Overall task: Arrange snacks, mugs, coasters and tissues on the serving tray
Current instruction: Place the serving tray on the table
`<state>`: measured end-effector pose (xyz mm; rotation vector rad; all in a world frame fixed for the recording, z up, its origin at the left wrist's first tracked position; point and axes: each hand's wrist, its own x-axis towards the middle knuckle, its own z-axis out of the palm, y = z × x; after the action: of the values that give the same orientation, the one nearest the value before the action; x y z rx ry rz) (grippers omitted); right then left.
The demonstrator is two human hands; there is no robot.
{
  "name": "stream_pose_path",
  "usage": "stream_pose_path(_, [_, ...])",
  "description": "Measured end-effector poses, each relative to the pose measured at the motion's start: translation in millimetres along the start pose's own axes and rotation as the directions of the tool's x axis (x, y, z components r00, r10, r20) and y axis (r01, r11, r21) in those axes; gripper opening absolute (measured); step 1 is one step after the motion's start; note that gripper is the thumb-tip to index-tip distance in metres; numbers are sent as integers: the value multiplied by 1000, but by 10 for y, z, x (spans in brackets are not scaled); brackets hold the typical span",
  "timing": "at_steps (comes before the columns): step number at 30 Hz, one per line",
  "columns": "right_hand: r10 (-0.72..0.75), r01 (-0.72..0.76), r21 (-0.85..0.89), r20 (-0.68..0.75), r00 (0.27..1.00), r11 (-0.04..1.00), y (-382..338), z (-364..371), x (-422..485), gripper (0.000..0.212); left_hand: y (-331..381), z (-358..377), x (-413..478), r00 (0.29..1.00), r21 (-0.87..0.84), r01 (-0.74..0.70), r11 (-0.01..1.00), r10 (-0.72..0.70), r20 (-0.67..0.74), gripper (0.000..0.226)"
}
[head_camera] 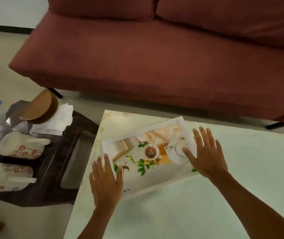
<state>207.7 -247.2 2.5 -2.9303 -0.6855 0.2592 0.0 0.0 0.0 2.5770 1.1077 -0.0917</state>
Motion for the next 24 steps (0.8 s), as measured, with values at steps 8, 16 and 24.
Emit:
stream_pose_path(8, [258,-251,342,26,966,905,28,586,513,38,-404,312,429,877,-613,436,659,-464,125,23])
stream_pose_path(16, [422,-394,389,14,907,833,35,572,367,27,-547,235,744,816,-727,515,455,-519,253,21])
stream_pose_path(24, [611,-583,456,102,785,673,-47,648,-501,25,-583,56,923,867,-675,475,565,-434,247,21])
